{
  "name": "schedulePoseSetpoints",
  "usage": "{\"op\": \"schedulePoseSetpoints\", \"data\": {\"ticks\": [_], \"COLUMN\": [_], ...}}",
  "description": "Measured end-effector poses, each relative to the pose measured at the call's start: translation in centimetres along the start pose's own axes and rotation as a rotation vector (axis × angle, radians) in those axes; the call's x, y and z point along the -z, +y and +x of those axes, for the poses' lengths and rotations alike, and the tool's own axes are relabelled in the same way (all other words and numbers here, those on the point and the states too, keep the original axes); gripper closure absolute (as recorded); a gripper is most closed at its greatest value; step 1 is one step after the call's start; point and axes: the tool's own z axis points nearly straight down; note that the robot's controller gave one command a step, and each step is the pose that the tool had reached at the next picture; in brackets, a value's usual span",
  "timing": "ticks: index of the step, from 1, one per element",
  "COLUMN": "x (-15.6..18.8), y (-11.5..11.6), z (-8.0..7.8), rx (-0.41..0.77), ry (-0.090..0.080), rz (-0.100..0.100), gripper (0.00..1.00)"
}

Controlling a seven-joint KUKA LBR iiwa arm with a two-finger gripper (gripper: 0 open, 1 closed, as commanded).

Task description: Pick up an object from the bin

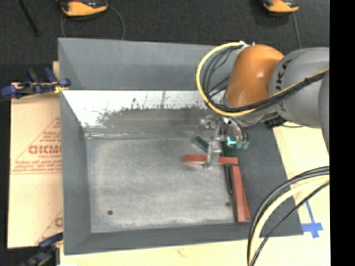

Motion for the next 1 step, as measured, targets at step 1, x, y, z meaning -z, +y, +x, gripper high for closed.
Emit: {"op": "schedulePoseSetpoints", "data": {"ticks": [1], "x": [-5.67], "y": [-2.16], "z": [-1.97], "rx": [0.014], "ry": [-0.006], "rz": [0.002], "gripper": [0.0]}}
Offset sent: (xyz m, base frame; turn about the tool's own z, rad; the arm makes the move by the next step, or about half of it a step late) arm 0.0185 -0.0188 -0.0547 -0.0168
